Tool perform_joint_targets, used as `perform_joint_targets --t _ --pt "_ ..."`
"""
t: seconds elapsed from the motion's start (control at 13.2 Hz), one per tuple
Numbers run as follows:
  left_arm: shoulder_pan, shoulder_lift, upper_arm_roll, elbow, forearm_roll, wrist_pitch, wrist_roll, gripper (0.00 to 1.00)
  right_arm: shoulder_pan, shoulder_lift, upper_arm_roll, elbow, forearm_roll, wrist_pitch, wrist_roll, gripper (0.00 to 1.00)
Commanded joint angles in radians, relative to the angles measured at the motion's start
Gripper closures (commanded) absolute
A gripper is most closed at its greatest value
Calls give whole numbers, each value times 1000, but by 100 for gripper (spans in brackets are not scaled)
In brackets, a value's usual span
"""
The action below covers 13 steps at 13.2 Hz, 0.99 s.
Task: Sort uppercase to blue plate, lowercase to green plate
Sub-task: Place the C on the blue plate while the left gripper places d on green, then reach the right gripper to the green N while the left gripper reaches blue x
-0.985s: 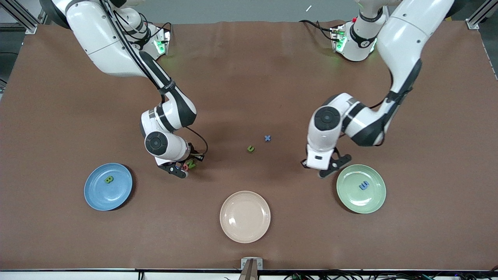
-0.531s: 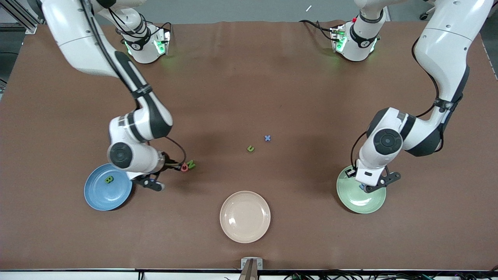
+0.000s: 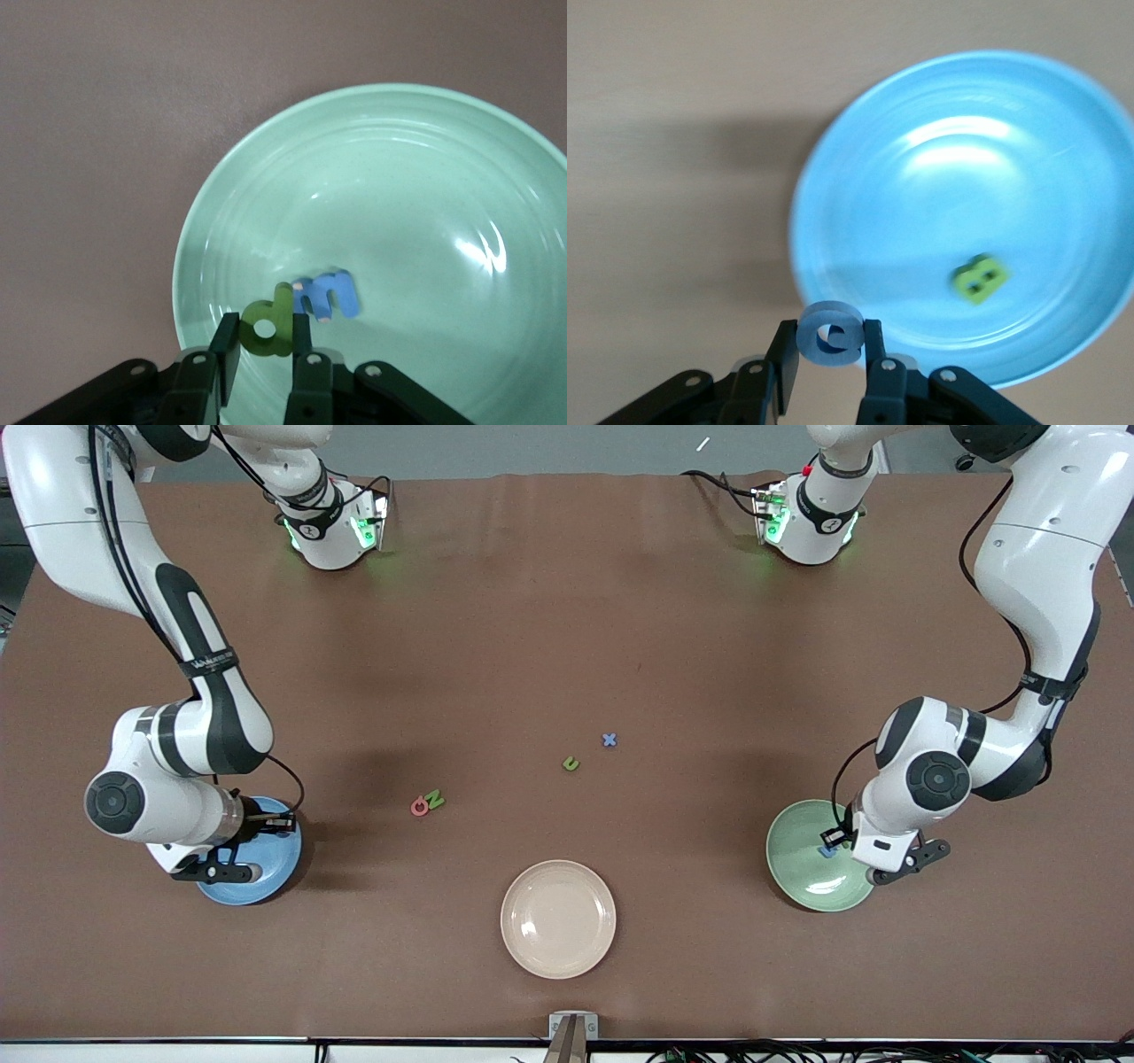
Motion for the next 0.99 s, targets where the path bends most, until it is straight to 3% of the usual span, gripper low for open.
perform_joint_targets --t 0.0,0.08,0.23,0.3,0.53,0.91 --pt "-6 34 -7 39 -11 7 17 91 -43 47 19 49 -61 7 -53 79" --pt "-8 34 -7 39 -11 17 17 81 -40 49 19 51 -62 7 -47 70" --pt "-8 27 -7 33 -13 20 18 16 -34 52 19 53 -62 10 -43 40" --pt "3 21 -13 30 -11 19 27 1 -34 52 19 53 -60 23 -43 30" --pt "0 4 -70 27 -14 5 7 0 -22 46 23 53 -45 27 -29 27" --pt "-37 -1 -223 12 -13 -107 -230 0 136 36 46 50 -25 -70 407 27"
